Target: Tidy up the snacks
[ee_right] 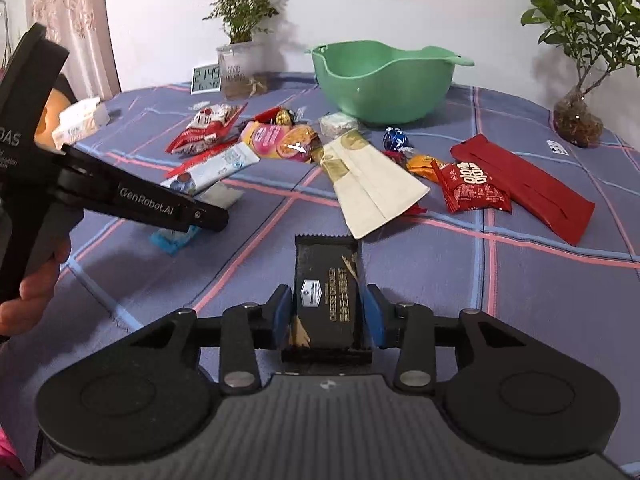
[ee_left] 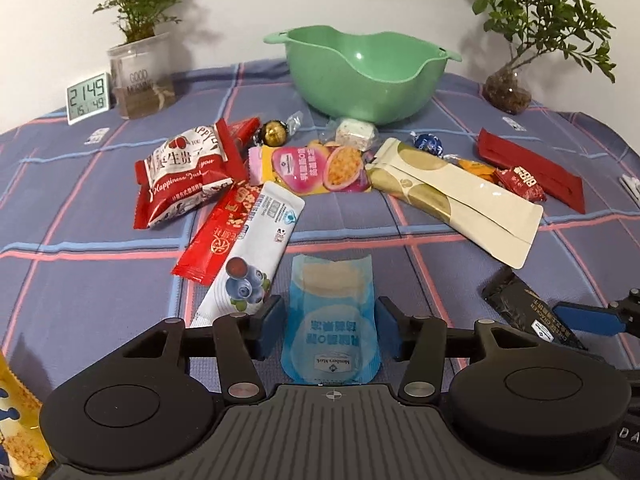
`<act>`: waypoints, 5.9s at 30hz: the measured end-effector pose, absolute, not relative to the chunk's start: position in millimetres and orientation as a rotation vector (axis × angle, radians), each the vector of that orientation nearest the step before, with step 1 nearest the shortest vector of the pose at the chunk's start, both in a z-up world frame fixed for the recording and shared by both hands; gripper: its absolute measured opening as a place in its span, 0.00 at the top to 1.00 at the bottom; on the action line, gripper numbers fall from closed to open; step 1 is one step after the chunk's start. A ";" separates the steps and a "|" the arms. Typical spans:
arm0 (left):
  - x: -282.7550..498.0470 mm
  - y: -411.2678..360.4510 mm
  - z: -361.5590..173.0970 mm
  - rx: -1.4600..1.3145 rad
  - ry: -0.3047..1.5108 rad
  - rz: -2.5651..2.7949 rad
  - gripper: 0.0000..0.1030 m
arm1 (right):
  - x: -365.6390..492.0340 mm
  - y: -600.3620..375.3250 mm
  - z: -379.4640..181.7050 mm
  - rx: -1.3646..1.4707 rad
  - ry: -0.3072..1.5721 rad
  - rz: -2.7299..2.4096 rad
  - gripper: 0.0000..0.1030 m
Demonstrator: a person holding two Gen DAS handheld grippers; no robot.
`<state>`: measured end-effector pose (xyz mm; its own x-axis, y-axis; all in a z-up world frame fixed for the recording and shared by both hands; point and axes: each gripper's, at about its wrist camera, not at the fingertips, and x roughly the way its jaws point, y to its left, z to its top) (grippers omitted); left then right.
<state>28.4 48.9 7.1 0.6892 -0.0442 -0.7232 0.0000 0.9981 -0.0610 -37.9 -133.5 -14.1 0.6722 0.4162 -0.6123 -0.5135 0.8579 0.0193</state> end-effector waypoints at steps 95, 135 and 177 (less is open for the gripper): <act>31.7 46.2 11.2 0.035 0.749 -0.156 0.00 | -16.1 -130.7 -13.1 -0.241 0.614 0.605 0.33; 51.3 50.0 33.7 -0.005 0.744 -0.024 0.16 | -18.6 -130.0 -3.0 -0.154 0.544 0.542 0.52; 261.2 61.3 111.1 -0.123 0.624 -0.001 0.00 | 238.2 -114.0 62.5 0.307 0.522 0.470 0.48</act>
